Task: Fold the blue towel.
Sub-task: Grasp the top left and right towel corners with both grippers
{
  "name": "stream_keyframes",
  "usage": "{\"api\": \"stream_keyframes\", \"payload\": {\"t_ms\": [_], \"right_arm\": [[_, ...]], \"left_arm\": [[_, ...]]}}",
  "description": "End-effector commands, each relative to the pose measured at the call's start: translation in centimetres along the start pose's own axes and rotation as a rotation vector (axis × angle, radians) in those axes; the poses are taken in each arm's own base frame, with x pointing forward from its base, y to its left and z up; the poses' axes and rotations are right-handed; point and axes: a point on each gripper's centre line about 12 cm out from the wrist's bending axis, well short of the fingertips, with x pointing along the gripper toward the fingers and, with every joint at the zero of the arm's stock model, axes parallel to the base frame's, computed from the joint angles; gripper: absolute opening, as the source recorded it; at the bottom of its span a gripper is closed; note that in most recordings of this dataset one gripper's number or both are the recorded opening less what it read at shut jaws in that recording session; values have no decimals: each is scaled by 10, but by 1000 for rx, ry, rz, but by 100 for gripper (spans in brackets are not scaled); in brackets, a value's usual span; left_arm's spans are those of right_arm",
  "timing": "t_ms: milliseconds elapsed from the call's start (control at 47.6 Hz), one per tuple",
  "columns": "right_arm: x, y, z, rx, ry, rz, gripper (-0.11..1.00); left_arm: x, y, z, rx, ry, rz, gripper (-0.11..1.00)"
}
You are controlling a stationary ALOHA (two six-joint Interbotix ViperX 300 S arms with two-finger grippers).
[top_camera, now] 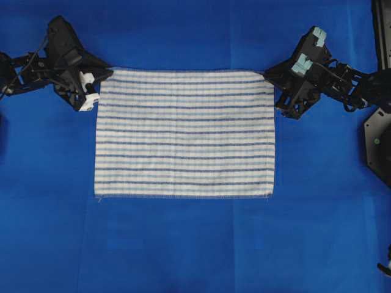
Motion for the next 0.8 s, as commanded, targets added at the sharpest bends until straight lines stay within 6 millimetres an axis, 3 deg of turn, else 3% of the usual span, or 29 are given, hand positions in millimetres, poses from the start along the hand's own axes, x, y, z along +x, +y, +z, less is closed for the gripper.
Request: {"api": "stream_keyframes", "payload": {"t_ms": [0,357,778], "right_arm": [[0,4,6,1,-26,10,-2],[-4,7,16,4,-52,23,-3],[-45,13,50,17,-130,80,-3]], "left_arm": [[0,-2,2,9,-6,-7,3],[-11,-9,19,36,-40,-26,2],[-57,-11,60,85,-139,-38,2]]}}
